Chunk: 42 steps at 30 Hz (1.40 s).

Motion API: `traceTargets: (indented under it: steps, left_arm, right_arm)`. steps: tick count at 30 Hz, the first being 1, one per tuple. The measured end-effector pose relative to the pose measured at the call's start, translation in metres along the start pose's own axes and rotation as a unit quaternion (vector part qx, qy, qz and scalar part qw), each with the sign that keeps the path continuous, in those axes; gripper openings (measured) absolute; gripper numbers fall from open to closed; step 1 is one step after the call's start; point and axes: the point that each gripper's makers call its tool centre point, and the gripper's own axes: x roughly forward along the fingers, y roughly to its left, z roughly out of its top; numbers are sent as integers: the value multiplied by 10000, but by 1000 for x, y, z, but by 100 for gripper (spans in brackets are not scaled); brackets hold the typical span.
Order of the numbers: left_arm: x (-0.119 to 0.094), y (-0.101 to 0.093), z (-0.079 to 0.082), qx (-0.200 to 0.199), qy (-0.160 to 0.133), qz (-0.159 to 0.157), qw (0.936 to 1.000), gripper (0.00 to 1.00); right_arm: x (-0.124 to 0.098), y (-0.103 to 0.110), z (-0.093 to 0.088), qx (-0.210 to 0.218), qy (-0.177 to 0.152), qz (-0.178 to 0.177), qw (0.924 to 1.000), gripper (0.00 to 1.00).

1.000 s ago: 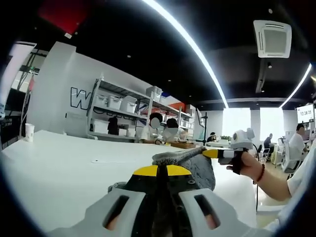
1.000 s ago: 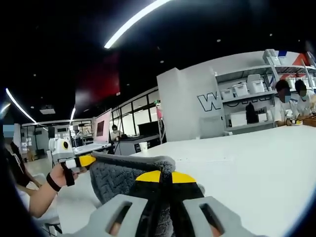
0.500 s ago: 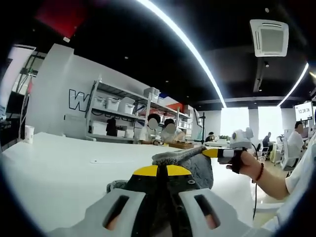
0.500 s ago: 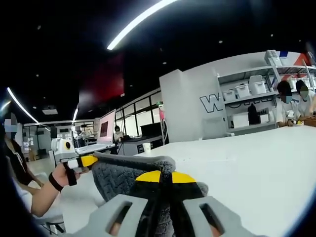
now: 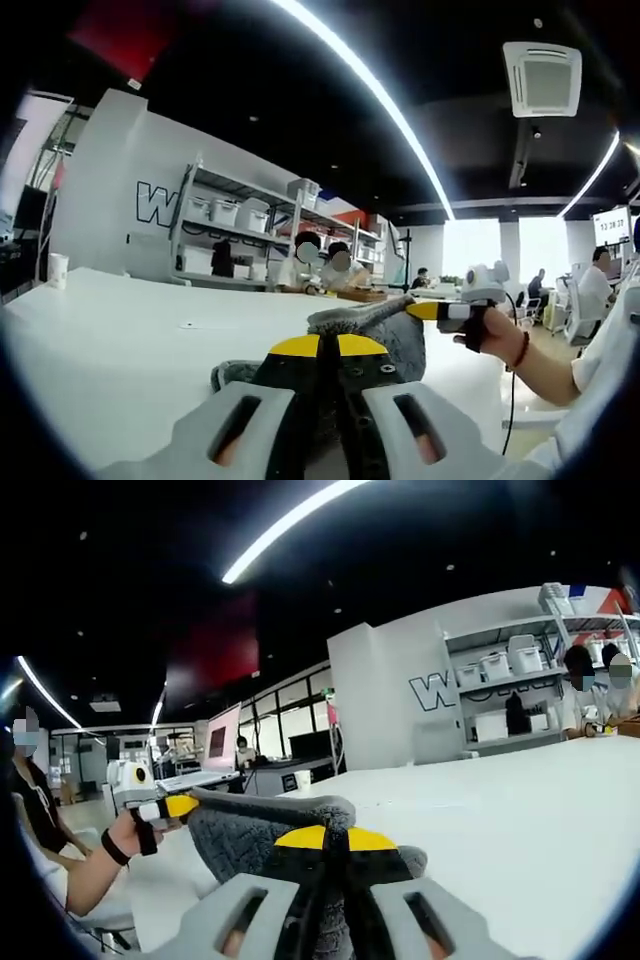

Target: Open the folded towel by lifting each exposed corner and separating the folded layers until the towel lies flat within the target outline without major curled edges

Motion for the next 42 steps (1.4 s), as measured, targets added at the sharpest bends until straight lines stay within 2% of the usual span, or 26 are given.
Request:
traceTargets:
  steps: [6, 17, 20, 28, 42]
  left_arm:
    - [0, -4, -3, 9, 18, -54, 10000, 2]
    - [-2, -9, -2, -178, -76, -170, 9997, 2]
    - [-3, -9, -1, -190, -79, -166, 9997, 2]
    - [-9, -14, -4, -229, -17, -247, 9994, 2]
    - [-18, -23, -9, -263, 9, -364, 9990, 3]
  right_arm:
    - [-4, -2, -6, 24, -21, -60, 10000, 0]
    - [-7, 2, 6, -128, -147, -128, 9997, 0]
    - [-7, 3, 6, -267, -94, -122, 9995, 0]
    - [-13, 6, 4, -135, -131, -37, 9998, 0]
    - [-26, 15, -3, -152, -108, 18, 9998, 0]
